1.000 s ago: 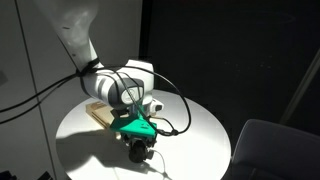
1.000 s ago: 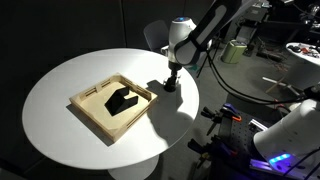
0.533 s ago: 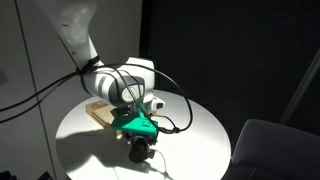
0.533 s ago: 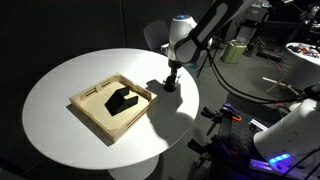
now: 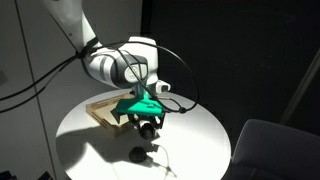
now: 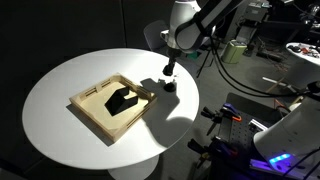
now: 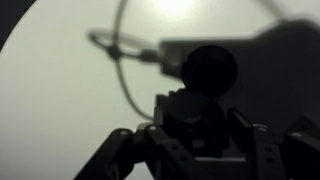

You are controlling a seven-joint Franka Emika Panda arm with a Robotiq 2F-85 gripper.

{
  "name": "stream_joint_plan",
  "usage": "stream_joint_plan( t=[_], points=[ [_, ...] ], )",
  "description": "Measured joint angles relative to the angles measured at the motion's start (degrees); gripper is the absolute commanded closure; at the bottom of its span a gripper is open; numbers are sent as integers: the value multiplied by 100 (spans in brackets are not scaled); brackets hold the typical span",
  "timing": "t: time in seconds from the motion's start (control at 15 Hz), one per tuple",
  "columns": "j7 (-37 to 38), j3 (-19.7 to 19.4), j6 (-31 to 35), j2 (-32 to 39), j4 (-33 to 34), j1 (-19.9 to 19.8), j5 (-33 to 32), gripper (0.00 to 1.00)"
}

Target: Pick up the black object on top of the other on the table and put it in the crate

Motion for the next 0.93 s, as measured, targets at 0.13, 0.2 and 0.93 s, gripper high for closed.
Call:
stream_joint_plan(
  t=[0.13, 0.2, 0.93],
  points=[
    [16, 7, -360, -131, 181, 0, 114, 60],
    [17, 18, -562, -173, 318, 0, 177, 60],
    [251, 315, -2255, 67, 2008, 519, 297, 60]
  ],
)
